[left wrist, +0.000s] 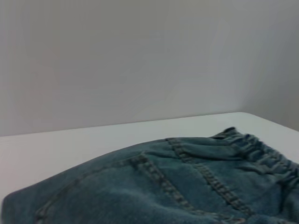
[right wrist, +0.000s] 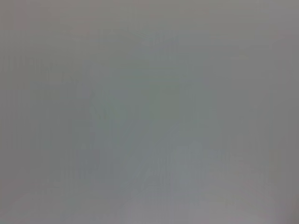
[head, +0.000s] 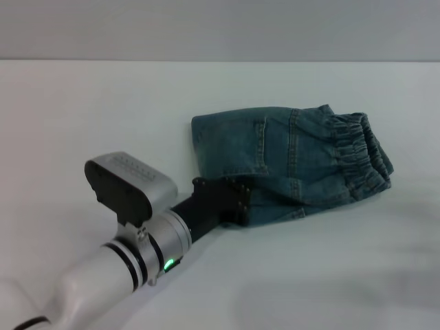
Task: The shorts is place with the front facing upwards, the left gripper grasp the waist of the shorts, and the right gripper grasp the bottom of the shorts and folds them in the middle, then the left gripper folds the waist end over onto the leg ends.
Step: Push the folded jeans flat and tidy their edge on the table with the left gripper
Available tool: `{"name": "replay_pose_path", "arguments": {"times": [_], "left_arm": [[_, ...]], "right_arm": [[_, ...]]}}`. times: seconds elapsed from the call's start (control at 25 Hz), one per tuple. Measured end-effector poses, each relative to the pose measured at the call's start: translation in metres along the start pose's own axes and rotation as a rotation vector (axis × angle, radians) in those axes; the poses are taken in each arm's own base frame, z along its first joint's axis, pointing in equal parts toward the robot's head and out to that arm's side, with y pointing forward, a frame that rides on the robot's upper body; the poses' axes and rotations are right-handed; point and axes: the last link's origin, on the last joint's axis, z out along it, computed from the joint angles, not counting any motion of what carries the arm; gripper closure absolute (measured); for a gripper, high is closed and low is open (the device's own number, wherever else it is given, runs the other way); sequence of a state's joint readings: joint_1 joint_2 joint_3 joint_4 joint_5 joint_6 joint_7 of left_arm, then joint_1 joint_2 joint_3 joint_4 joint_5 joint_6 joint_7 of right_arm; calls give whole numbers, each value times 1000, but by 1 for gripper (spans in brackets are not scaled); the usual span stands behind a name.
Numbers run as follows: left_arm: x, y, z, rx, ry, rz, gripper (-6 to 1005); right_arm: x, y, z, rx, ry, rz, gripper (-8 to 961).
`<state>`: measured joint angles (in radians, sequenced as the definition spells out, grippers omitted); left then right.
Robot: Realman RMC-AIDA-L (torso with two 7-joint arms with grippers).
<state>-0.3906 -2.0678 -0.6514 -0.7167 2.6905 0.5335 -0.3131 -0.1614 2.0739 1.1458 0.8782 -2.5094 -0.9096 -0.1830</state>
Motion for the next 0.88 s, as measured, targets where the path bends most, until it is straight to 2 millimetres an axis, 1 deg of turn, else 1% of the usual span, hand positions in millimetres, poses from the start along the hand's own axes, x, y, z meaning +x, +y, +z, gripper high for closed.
{"name": "replay_pose_path", "arguments": {"times": [0.16, 0.36, 0.6, 0.72, 0.88], "left_arm": [[4, -11, 5, 16, -7, -15, 975], [11, -25, 10, 40, -5, 9, 967], [20, -32, 16, 47, 11, 32, 958], [22, -36, 16, 52, 16, 39, 953], [24, -36, 15, 48, 42, 40, 946]], "right_arm": [[-2, 0, -1, 3, -7, 1, 953], [-4, -1, -2, 7, -11, 3, 953], [-4, 1, -1, 4, -9, 4, 954], [-4, 2, 0, 0, -7, 2, 954], [-3, 3, 0, -2, -6, 1, 954]]}}
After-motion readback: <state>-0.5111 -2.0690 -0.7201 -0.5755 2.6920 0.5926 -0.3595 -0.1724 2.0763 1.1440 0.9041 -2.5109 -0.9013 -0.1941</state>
